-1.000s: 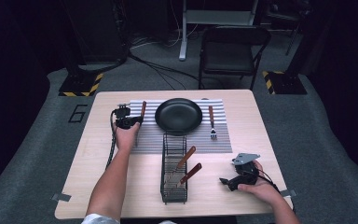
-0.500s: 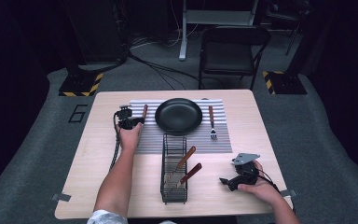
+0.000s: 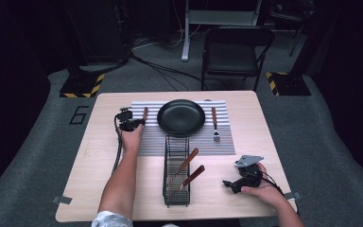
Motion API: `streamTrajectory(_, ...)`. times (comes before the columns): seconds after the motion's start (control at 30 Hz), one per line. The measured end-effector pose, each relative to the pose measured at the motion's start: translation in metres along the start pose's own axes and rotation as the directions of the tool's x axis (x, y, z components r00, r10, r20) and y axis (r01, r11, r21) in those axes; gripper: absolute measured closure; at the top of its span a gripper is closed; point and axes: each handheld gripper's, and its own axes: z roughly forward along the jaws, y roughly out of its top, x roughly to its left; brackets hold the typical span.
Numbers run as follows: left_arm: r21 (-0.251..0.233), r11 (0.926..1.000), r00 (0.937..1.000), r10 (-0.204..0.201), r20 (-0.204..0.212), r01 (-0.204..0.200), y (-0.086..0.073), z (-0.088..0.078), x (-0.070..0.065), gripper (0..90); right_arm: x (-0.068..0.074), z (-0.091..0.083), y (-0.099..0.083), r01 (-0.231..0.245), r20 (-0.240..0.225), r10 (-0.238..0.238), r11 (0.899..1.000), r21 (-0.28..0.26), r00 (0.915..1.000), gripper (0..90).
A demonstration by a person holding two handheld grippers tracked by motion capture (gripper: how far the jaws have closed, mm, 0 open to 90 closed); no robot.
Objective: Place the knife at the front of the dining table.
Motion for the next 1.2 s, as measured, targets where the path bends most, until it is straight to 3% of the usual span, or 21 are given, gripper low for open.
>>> streamTrajectory(0.73, 0.007, 1.0, 0.9998, -0.005, -0.02, 0.005, 0.0019, -0.0068, 0.0093, 76.4, 0.0, 0.0, 0.0, 0.0, 0.0, 0.0, 1.0, 0.0, 1.0, 0.0)
streamTrajectory(0.87, -0.002, 0.9999, 0.9999, -0.015, 0.008, 0.015, 0.0012, -0.0065, 0.0087, 74.8, 0.0, 0.0, 0.0, 0.0, 0.0, 0.0, 1.0, 0.0, 1.0, 0.0)
streamTrajectory(0.9, -0.001, 1.0, 0.9999, 0.008, 0.009, -0.008, 0.0016, -0.0068, 0.0088, 74.6, 0.0, 0.0, 0.0, 0.0, 0.0, 0.0, 1.0, 0.0, 1.0, 0.0)
streamTrajectory(1.2, 0.026, 0.9995, 0.9998, 0.019, -0.008, -0.019, -0.002, -0.002, 0.0059, 74.8, 0.0, -0.0001, 0.0, 0.001, 0.0, -0.001, 1.0, 0.001, 1.0, 0.0)
